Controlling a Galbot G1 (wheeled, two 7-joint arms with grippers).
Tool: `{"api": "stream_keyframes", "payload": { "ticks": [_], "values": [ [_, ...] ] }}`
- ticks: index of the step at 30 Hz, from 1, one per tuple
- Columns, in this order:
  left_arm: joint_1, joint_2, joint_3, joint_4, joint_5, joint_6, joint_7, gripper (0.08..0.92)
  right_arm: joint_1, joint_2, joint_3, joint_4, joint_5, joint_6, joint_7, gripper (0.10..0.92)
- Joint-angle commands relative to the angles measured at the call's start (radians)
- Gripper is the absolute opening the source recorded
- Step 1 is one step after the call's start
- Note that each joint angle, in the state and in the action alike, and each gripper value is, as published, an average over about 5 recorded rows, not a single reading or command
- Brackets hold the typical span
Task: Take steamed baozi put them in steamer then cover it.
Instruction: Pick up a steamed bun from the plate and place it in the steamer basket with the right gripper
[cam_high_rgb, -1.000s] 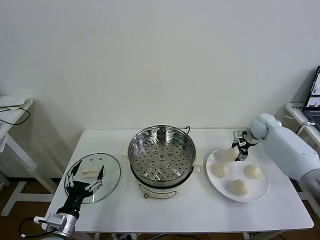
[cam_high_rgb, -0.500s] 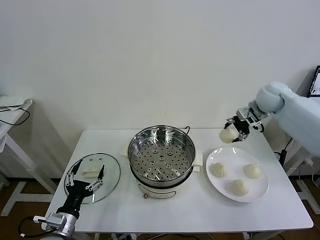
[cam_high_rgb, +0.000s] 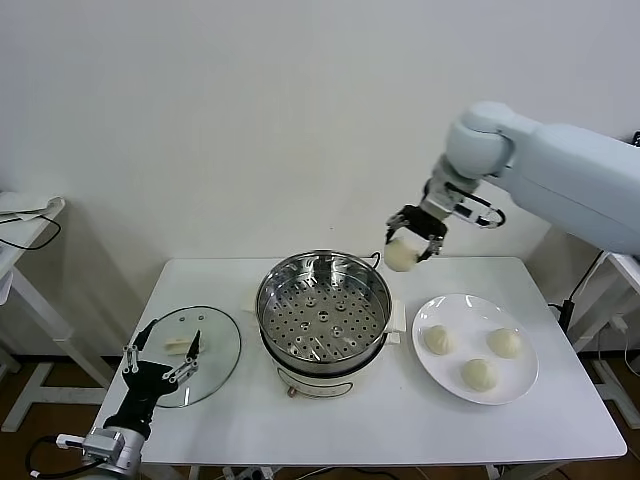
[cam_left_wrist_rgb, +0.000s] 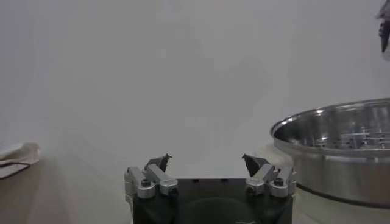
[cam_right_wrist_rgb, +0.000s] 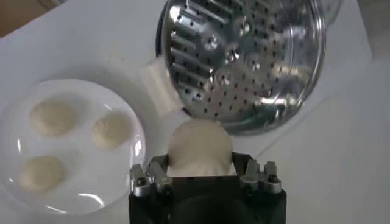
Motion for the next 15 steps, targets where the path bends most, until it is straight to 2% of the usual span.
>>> {"api": "stream_keyframes", "payload": {
  "ticks": [1,15],
  "values": [
    [-0.001,0.001,-0.018,-0.001,-0.008,0.004,0.001,0.823,0.026,0.169,-0.067,-0.062,-0.010,0.092,0.010,0.696],
    [-0.007,0.006,-0.053,0.017,-0.020,0.005,0.008,0.823,-0.198,0.336,0.055,-0.316,-0.150,0.207,0.058,0.696]
  ]
}}
